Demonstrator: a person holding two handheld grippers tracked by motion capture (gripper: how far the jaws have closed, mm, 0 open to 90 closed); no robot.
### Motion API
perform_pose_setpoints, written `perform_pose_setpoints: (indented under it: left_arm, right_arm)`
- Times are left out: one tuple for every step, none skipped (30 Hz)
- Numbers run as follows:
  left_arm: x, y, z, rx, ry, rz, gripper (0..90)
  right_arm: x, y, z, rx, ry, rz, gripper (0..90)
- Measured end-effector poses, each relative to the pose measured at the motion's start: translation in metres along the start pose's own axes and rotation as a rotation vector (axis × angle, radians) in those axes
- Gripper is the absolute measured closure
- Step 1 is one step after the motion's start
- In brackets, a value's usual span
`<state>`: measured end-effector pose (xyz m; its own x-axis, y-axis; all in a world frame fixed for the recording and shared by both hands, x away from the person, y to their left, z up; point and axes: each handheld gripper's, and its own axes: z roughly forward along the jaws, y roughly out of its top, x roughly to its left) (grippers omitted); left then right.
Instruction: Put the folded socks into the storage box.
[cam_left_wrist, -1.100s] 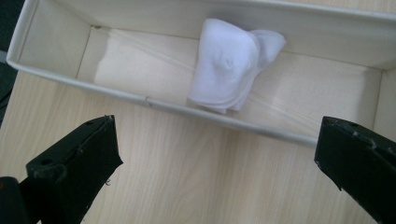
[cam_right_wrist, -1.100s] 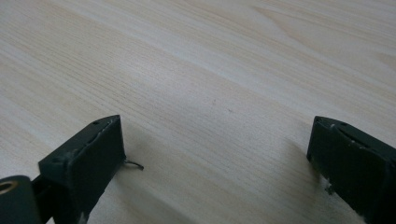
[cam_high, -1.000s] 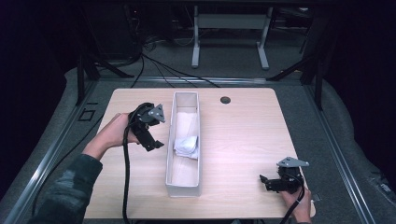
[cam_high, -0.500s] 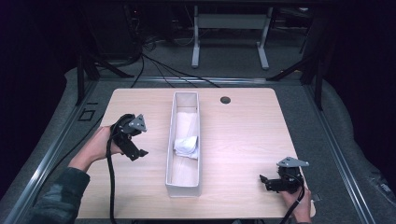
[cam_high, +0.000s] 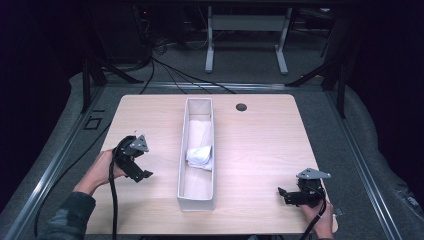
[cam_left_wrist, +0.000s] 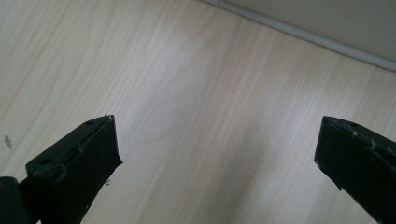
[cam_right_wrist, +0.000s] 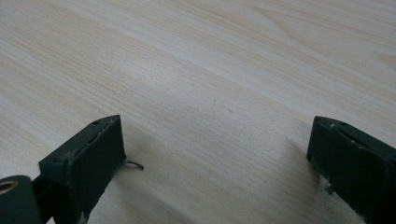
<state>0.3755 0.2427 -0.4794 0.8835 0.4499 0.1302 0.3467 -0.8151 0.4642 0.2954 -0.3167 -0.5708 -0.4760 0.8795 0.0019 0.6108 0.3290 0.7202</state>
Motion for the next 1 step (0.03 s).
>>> perform_pose_setpoints:
  left_arm:
    - [0.0, -0.0036, 0.0028, -0.005, -0.002, -0.007, 0.0]
  right_arm:
    - [0.0, 0.0, 0.0, 0.0, 0.0, 0.0, 3.6]
